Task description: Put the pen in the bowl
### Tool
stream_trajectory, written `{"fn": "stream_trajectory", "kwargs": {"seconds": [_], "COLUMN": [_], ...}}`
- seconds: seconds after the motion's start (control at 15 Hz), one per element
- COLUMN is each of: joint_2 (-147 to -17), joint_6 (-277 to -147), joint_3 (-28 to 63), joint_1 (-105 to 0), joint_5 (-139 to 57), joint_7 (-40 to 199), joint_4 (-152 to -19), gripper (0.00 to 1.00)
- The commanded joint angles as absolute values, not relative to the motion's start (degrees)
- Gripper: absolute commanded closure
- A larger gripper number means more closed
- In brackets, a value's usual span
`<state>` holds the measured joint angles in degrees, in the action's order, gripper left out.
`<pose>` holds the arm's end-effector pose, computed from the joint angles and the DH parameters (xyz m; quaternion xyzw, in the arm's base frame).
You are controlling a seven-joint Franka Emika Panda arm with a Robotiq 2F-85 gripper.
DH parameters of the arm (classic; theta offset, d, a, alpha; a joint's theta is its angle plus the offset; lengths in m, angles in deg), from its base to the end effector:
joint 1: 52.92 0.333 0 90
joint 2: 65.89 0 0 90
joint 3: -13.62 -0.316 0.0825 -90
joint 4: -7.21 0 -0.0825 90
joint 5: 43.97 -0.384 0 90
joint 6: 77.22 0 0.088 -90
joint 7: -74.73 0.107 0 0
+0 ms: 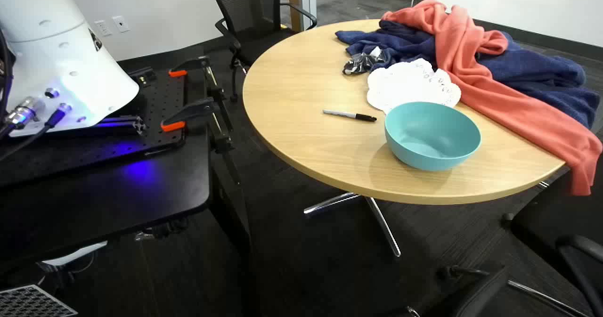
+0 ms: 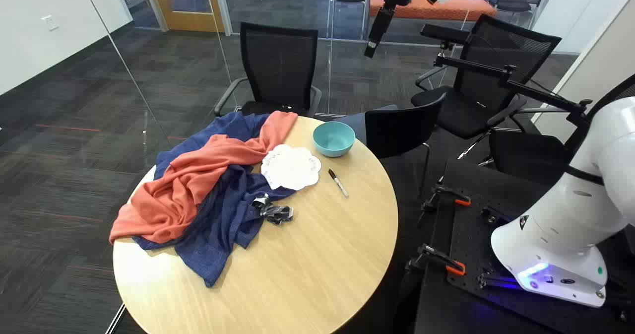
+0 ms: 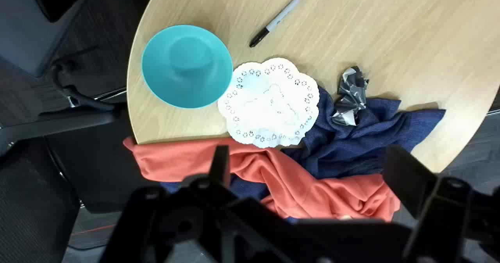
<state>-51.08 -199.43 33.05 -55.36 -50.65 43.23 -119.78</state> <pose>0.4567 -0.1871 0.4941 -0.9907 -0.0582 -0.1125 0.0490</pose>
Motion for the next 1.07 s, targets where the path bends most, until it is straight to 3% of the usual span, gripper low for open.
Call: {"fn": "stream_trajectory", "kwargs": {"seconds": [0.0, 1.0], "joint_2": [-51.2, -49.1], "joint_6": [-199.2, -202.0], "joint_3": [31.6, 30.2], "joint_1": [-57.0, -57.6], "joint_5": [-51.1, -50.5], "joint_7": [42.9, 44.1], "joint_4": [-119.6, -123.4], "gripper": [0.00, 0.00]}}
